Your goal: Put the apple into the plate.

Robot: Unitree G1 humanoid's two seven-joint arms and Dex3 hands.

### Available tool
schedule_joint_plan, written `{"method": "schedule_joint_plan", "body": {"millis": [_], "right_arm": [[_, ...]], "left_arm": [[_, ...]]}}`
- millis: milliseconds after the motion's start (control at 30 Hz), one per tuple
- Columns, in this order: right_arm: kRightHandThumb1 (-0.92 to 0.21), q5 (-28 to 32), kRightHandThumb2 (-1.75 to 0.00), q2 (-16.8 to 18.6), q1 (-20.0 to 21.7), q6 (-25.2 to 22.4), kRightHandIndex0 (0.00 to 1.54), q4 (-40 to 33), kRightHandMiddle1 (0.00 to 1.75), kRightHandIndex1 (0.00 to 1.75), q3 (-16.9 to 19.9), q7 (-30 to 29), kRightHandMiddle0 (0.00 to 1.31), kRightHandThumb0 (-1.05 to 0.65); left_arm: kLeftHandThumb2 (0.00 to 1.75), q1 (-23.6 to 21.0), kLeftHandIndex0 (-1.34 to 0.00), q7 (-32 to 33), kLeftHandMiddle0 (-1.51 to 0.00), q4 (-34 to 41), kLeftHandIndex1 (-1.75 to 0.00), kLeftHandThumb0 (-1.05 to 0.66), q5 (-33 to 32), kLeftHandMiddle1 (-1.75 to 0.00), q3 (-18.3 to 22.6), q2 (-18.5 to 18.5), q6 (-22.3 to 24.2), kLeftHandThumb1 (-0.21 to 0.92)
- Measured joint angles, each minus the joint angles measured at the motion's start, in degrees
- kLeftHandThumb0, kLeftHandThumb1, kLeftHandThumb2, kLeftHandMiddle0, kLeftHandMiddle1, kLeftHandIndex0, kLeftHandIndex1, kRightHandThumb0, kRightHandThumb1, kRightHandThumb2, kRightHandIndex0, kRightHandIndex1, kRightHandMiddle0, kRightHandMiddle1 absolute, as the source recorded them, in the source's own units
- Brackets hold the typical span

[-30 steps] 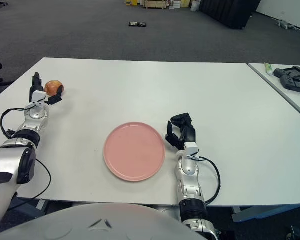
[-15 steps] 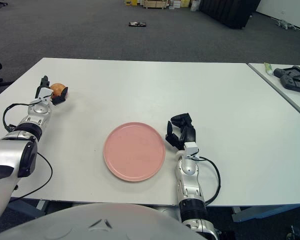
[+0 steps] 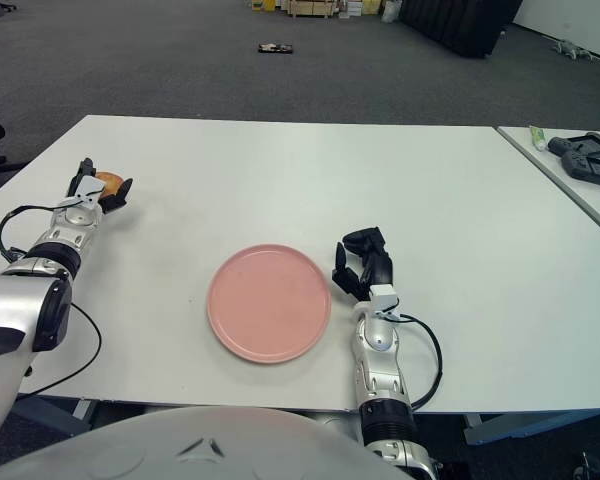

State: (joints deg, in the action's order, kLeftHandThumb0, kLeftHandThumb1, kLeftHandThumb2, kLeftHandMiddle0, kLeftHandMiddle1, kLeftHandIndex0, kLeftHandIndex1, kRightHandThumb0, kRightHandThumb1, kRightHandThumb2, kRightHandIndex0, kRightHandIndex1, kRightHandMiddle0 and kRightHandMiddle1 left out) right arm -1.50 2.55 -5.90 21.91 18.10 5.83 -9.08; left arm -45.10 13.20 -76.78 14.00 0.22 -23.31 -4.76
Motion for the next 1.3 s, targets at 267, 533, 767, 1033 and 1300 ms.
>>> {"method": "schedule_joint_plan", "body": {"millis": [267,533,767,1033,1300], "right_arm": [[-0.65,0.0,-0.9,0.0,-0.3,-0.4,0.57,-0.9,1.75,1.32,0.2,0.0,0.35,-0.39],[-0.66,-0.1,-0.88,0.2,-1.6,-2.0,0.58,-3.1,1.75,1.33,0.2,-0.7,0.35,-0.38],[-0.68,-0.1,-0.87,0.2,-1.9,-2.5,0.57,-3.6,1.75,1.32,0.2,-0.7,0.34,-0.38],[-0.68,-0.1,-0.87,0.2,-2.2,-2.6,0.57,-3.8,1.75,1.33,0.2,-0.7,0.34,-0.38],[-0.66,-0.1,-0.88,0.2,-2.4,-2.5,0.57,-3.9,1.75,1.34,0.2,-0.7,0.35,-0.38]], "left_arm": [[0.56,-1.8,0.0,-0.1,0.0,0.0,-0.15,-0.89,1.2,0.0,-1.4,-0.2,1.0,0.84],[0.54,-2.6,0.0,-1.2,0.0,0.0,-0.29,-0.91,2.6,0.0,-2.9,-0.3,2.0,0.85],[0.54,-3.2,0.0,-2.7,-0.03,-0.2,-0.49,-0.89,4.7,-0.02,-5.2,-1.0,3.8,0.86],[0.54,-4.1,0.0,-4.3,-0.06,-0.3,-0.64,-0.89,7.7,-0.07,-8.2,-1.9,5.1,0.9],[0.54,-4.3,0.0,-5.9,0.0,-0.5,-0.72,-0.92,9.5,-0.25,-10.3,-2.1,6.0,0.92]]}}
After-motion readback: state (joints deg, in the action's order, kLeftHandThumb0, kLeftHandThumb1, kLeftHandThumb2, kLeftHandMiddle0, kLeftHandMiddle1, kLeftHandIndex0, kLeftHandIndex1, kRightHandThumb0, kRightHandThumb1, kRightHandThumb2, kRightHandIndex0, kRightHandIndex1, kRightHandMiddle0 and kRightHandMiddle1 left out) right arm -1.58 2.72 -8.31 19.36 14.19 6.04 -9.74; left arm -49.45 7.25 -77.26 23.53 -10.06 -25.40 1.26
